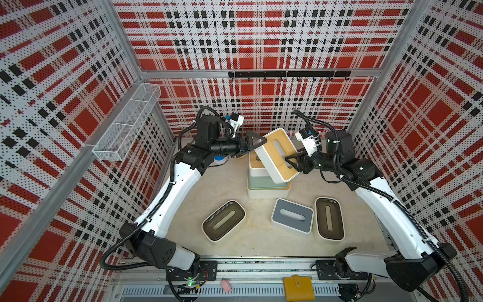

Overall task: Stack the tissue boxes
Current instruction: Pick up the tissue box from the center of the board.

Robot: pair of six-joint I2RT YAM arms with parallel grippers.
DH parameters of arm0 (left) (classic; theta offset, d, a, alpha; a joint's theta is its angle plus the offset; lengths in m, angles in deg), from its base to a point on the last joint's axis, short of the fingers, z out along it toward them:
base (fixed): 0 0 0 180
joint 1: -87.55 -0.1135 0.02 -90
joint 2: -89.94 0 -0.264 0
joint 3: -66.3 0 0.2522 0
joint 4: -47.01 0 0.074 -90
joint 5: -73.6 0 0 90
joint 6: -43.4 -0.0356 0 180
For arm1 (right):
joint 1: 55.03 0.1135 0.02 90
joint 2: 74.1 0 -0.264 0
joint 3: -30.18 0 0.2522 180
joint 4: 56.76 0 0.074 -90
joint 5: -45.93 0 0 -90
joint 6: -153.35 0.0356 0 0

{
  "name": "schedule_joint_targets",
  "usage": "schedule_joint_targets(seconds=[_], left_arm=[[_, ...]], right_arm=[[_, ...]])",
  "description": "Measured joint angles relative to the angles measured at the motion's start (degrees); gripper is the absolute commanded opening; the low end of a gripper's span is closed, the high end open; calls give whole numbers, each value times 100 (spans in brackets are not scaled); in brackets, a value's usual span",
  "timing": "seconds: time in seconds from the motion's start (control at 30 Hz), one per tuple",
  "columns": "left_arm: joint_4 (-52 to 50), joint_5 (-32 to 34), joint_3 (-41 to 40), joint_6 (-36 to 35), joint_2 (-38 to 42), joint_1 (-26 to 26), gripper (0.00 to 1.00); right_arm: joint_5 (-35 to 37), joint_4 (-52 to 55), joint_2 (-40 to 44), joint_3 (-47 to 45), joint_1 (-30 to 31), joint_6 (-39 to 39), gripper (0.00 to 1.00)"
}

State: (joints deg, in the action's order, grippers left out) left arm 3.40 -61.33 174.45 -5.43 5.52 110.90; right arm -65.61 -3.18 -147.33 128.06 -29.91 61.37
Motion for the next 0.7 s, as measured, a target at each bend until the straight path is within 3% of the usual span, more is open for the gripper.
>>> schedule_joint_targets(seconds=[0.13,0.33,0.7], left_arm=[[-68,-9,44,0,-9,11,99],[-160,-7,166,-4,-9,11,90],[-269,-4,168,0,-52,11,82]], right_arm=[[4,24,0,0,4,-4,38],[11,37,0,0,57,-24,37],[17,76,-44,52,140,-66,37]])
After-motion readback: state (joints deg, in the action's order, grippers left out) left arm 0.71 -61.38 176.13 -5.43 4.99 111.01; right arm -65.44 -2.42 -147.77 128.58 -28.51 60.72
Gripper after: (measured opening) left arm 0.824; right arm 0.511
